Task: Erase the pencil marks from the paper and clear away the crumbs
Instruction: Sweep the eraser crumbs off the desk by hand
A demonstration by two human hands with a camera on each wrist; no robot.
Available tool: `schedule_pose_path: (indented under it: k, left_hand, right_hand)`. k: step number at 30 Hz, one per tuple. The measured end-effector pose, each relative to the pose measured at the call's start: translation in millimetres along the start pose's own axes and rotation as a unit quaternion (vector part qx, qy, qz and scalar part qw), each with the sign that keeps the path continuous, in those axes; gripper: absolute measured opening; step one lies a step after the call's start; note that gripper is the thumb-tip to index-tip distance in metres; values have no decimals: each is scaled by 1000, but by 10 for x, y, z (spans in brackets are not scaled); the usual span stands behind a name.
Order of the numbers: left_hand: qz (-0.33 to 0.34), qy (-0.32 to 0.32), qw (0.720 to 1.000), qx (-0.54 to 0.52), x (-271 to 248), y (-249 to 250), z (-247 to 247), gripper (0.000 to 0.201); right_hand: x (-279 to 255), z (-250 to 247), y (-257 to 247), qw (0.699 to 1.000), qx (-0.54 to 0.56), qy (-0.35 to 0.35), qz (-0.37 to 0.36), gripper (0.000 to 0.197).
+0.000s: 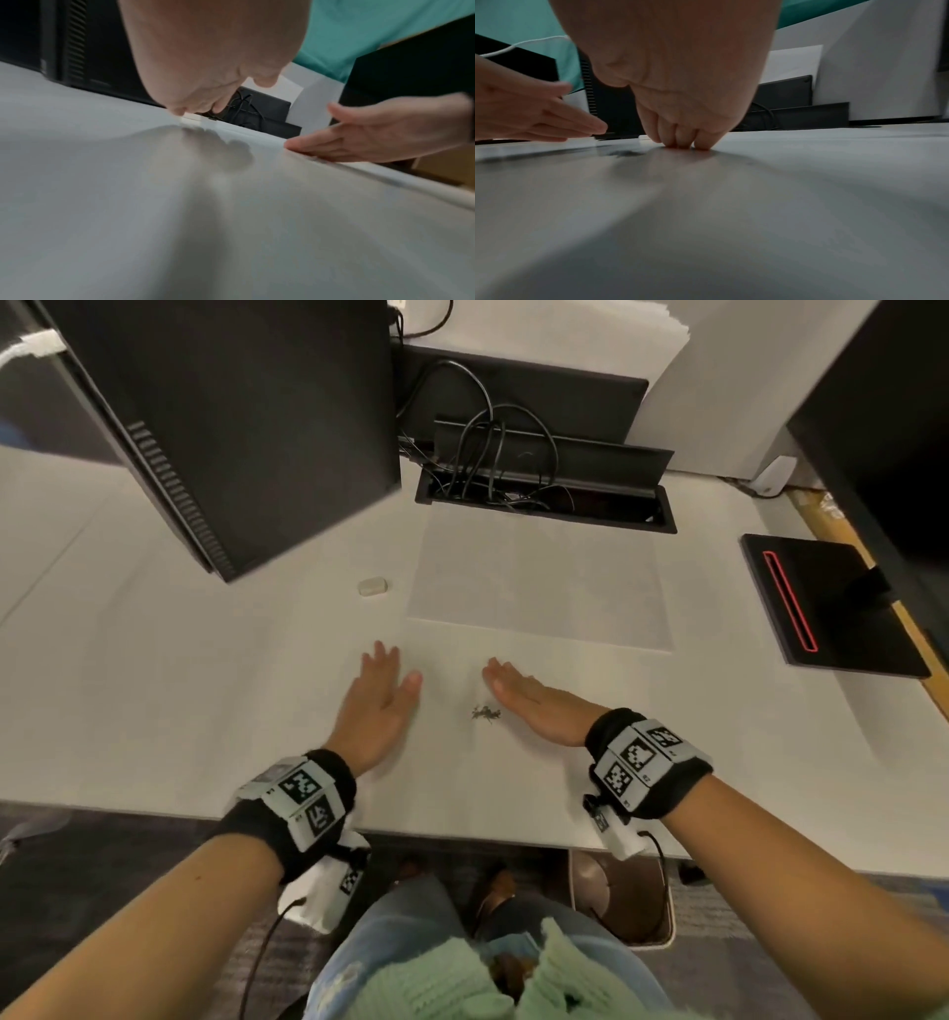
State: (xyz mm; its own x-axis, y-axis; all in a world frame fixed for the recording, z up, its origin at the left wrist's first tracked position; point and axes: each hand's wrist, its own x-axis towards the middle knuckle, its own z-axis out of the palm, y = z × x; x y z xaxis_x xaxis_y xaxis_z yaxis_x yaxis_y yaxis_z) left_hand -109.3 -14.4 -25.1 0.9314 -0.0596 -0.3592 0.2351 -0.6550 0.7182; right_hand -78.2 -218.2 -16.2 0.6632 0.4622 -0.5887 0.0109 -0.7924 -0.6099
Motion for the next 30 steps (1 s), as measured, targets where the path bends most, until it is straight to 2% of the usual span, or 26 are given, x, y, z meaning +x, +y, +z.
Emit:
schedule_pose_path:
  k: [3, 5, 7, 10, 12, 13, 14, 16, 18, 19, 21, 24, 30]
  left_hand:
    - [-60, 1, 992, 107, 130, -157, -88, 69]
    - [-43, -28, 988, 143, 150, -154, -29, 70]
    - [3, -69, 984, 163, 130, -101, 92, 68]
    - [70, -144, 972, 170, 20, 3, 286, 64]
    - [100, -189, 971, 111, -69, 37, 330, 59]
    - [103, -189, 975, 56, -110, 36, 310, 56]
    - [100, -165, 981, -1, -141, 13, 266, 55]
    - [84, -67, 991, -79, -167, -102, 120, 53]
    - [68, 13, 994, -88, -163, -281, -49, 51]
    - [61, 34, 995, -68, -157, -371, -124, 50]
    - [46, 61, 997, -20, -152, -521, -230, 49]
    - [30, 82, 996, -13, -169, -617, -272, 49]
    - [22, 83, 996, 6, -157, -611, -152, 50]
  right_hand:
    - [68, 99, -93, 999, -2, -48, -17, 55]
    - [-25, 113, -73, 997, 59, -49, -17, 55]
    - [-178, 99, -22, 991, 136, 4, -14, 55]
    - [-345, 28, 75, 973, 194, 127, -15, 53]
    - [-386, -1, 141, 964, 207, 167, -3, 52]
    - [-398, 5, 169, 965, 200, 171, 3, 50]
    - [-404, 25, 190, 969, 180, 168, 5, 50]
    - [-414, 100, 169, 986, 78, 149, -4, 51]
    - [-387, 254, 57, 990, -83, 111, -21, 55]
    - [-368, 355, -38, 982, -164, 90, -36, 57]
    - [-296, 588, -256, 952, -286, 59, -88, 59]
    - [-91, 901, -528, 917, -376, 19, -134, 62]
    - [299, 949, -681, 894, -442, 26, -68, 89]
